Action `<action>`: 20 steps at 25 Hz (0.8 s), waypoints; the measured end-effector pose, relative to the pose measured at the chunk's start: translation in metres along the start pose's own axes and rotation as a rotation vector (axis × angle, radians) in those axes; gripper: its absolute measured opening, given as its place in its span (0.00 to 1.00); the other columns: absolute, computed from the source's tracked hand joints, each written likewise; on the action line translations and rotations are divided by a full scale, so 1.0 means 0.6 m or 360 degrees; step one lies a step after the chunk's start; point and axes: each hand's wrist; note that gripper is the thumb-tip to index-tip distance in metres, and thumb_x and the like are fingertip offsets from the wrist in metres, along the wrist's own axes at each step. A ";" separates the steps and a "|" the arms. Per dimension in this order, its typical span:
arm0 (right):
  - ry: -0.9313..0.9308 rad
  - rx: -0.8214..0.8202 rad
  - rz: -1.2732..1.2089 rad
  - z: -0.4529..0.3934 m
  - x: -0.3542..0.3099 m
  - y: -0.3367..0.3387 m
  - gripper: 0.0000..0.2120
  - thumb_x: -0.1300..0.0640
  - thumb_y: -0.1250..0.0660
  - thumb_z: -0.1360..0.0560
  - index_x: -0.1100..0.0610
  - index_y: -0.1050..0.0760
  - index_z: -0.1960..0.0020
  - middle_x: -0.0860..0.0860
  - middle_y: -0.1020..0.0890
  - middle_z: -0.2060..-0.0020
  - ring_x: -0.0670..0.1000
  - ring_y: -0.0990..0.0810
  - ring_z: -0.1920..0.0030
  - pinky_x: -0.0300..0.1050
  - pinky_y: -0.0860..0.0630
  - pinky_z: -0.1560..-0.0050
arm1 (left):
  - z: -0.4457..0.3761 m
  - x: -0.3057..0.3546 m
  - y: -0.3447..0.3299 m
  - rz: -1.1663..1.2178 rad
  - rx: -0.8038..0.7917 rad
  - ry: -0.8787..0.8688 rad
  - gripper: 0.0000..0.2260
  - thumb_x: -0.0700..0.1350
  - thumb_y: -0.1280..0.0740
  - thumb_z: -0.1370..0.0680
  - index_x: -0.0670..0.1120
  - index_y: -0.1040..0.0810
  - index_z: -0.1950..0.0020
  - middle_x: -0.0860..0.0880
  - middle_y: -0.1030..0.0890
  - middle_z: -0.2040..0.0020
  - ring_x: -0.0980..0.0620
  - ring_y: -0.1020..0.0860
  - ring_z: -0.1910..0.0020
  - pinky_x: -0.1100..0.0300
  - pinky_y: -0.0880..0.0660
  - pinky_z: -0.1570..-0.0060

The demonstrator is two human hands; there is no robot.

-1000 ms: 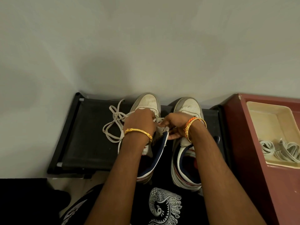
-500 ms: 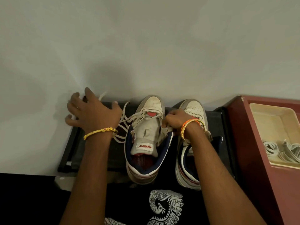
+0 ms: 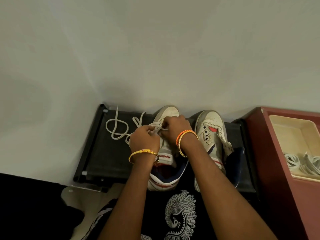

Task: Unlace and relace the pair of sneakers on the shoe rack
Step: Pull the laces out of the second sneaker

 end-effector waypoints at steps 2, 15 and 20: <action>-0.0032 0.0054 -0.0148 -0.006 0.005 -0.007 0.12 0.50 0.34 0.25 0.55 0.20 0.45 0.58 0.20 0.48 0.58 0.28 0.40 0.49 0.29 0.42 | -0.002 -0.005 -0.001 0.0063 0.0000 0.0023 0.10 0.38 0.37 0.23 0.42 0.19 0.44 0.44 0.19 0.47 0.52 0.24 0.52 0.64 0.32 0.57; -0.0960 0.0924 -0.1319 -0.004 0.053 -0.001 0.03 0.64 0.36 0.27 0.61 0.24 0.59 0.55 0.26 0.53 0.57 0.23 0.58 0.45 0.26 0.52 | 0.003 -0.009 -0.005 -0.0135 0.0130 0.0054 0.08 0.43 0.34 0.23 0.42 0.21 0.46 0.46 0.19 0.49 0.49 0.23 0.52 0.61 0.32 0.60; -0.0011 0.0432 -0.0533 -0.006 0.028 0.011 0.08 0.60 0.36 0.29 0.57 0.21 0.51 0.55 0.18 0.53 0.59 0.25 0.46 0.50 0.27 0.45 | 0.000 -0.016 -0.005 -0.0066 0.0072 -0.0007 0.05 0.43 0.33 0.24 0.42 0.20 0.51 0.47 0.19 0.55 0.56 0.29 0.61 0.63 0.35 0.62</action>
Point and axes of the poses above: each hand's wrist, its own z-axis away from the middle knuckle, its own y-axis out of the back of the hand, x = y × z
